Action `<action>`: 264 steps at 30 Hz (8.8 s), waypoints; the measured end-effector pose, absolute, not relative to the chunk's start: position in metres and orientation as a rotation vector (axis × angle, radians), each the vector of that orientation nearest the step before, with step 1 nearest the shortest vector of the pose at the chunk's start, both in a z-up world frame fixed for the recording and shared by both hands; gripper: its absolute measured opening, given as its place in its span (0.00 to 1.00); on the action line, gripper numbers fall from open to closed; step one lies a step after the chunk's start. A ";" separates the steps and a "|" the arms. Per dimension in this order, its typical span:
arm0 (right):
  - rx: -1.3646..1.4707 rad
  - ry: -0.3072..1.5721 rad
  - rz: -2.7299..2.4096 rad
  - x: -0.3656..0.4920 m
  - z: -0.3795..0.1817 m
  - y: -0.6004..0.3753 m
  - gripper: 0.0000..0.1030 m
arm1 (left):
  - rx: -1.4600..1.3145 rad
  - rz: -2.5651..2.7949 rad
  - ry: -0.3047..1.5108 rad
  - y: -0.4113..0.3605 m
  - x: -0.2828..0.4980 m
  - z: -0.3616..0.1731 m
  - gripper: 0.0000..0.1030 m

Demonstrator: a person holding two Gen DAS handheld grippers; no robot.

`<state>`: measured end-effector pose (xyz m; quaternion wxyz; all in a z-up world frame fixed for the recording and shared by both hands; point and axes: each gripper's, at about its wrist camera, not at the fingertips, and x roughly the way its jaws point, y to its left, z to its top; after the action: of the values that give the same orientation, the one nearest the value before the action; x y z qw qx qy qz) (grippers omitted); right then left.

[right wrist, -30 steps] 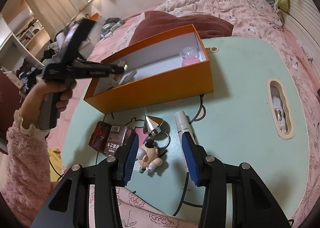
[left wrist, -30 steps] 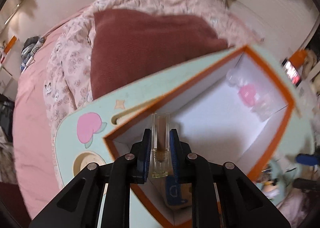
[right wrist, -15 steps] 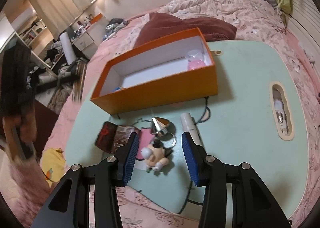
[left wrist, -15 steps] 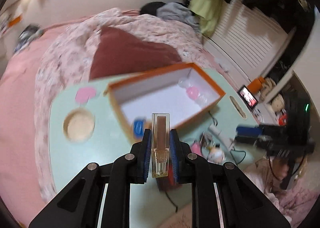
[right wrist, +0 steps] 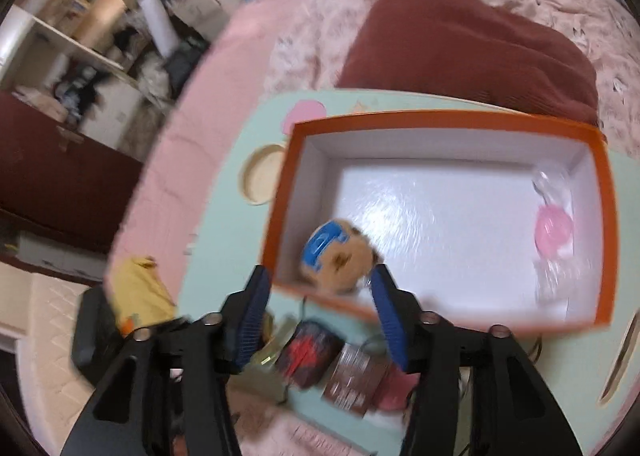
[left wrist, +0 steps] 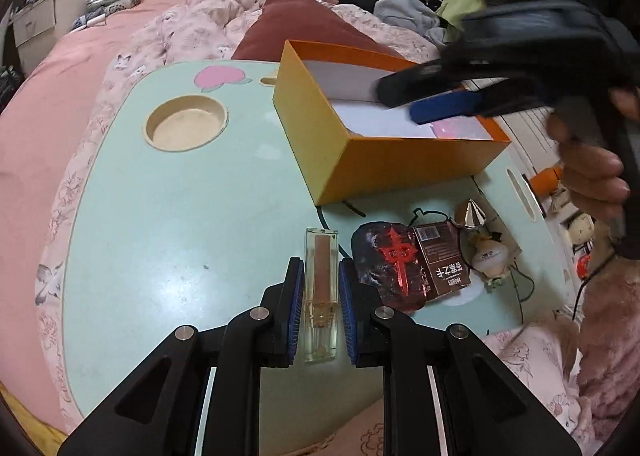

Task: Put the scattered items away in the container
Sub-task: 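Set the perfume bottle on the table with the left tool while the right tool removes the plush bear, then grasp the pink heart in the box with the right tool, place it on the table, then reach into the box and grasp the clear plastic ball with the left tool, then lift the clear plastic ball out and set it on the table with the left tool, then reach into the box and grasp the crumpled clear plastic bag with the right tool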

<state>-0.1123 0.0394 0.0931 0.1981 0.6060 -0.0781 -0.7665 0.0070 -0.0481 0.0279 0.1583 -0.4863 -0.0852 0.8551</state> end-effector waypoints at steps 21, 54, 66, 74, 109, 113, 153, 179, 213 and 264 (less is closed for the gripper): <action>1.770 -0.192 -2.232 -0.125 0.080 0.024 0.40 | -1.354 2.428 -0.391 -0.058 0.005 0.026 0.19; 1.542 -0.272 -2.447 0.070 0.090 0.156 0.50 | -1.344 2.597 -0.207 -0.026 -0.016 0.074 0.63; 1.630 -0.004 -2.493 -0.049 0.150 0.134 0.39 | -1.254 2.536 -0.325 0.022 0.021 0.046 0.81; 2.035 0.185 -2.371 -0.133 0.084 0.134 0.28 | -1.254 2.539 -0.296 0.029 0.034 0.041 0.81; 1.953 -0.127 -2.383 -0.138 0.104 0.162 0.18 | -1.240 2.494 -0.386 0.017 0.033 0.042 0.81; 1.702 -0.170 -2.473 -0.077 0.144 0.177 0.18 | -1.231 2.506 -0.379 0.016 0.033 0.046 0.81; 1.369 -0.582 -2.609 0.076 0.085 0.255 0.48 | -1.600 2.380 -0.229 0.148 -0.195 0.051 0.62; 1.392 -0.683 -2.524 0.081 0.068 0.258 0.48 | -1.626 2.328 -0.231 0.168 -0.213 0.019 0.27; 1.396 -0.569 -2.507 0.041 0.098 0.200 0.48 | -1.363 2.122 -0.157 0.065 0.033 0.039 0.19; 2.157 0.060 -2.285 -0.139 0.041 0.080 0.61 | -1.238 2.535 0.108 0.065 0.062 0.041 0.58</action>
<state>-0.1394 0.0798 0.0410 -0.0007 0.6863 0.0191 -0.7270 0.0620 0.0652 0.0408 0.1585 -0.4328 0.0378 0.8867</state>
